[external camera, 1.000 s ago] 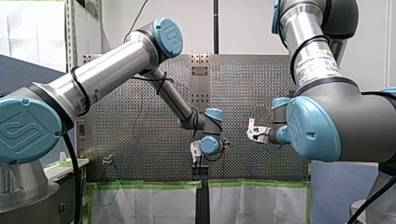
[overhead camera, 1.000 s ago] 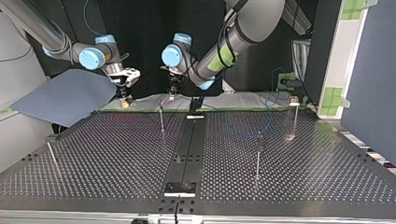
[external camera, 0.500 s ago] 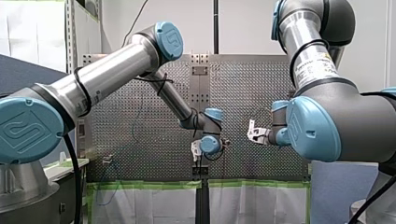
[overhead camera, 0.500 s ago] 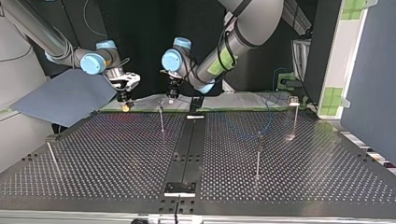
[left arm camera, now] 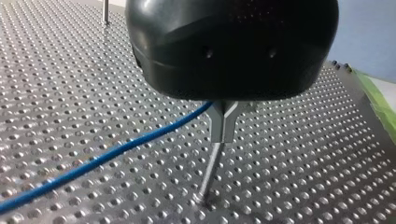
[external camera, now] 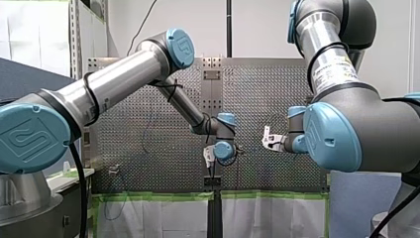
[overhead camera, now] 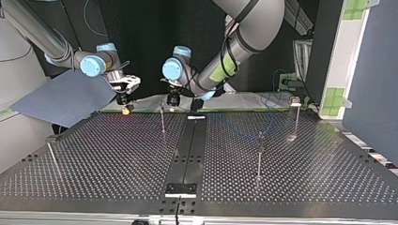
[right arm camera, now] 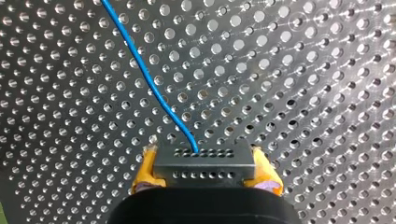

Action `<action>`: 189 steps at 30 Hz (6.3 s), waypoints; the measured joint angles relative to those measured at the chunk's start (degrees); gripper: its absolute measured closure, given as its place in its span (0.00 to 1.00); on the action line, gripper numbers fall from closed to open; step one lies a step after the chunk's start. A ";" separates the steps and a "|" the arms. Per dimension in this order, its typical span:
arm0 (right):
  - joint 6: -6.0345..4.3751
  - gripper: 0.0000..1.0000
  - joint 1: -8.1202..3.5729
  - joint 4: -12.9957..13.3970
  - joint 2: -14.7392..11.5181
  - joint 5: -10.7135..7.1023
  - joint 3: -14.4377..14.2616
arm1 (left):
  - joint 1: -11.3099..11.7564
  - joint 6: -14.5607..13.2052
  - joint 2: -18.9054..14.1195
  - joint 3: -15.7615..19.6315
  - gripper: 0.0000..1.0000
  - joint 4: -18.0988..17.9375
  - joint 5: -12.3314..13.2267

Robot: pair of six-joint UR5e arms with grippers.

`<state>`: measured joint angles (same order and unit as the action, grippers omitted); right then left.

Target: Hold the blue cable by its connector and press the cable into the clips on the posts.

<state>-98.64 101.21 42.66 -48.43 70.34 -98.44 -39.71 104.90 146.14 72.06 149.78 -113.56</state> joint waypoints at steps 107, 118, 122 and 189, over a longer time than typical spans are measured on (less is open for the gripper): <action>-0.23 1.00 -0.18 -2.74 4.60 -0.62 5.93 | -3.63 -9.73 -4.77 -5.36 0.00 15.04 -10.98; -0.18 1.00 -0.18 -2.90 4.60 -0.63 5.92 | -3.58 -11.80 -4.10 -0.92 0.00 11.50 -9.53; -0.09 1.00 -0.18 -3.02 4.61 -0.63 5.92 | -3.76 -12.02 -4.11 -0.03 0.00 10.95 -8.76; -0.18 1.00 -0.20 -3.19 4.58 -0.72 5.92 | -3.73 -13.66 -0.47 0.16 0.00 3.50 -3.67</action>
<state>-98.82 101.00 39.47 -43.85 69.62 -92.52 -43.44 91.24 145.66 72.22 153.28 -117.23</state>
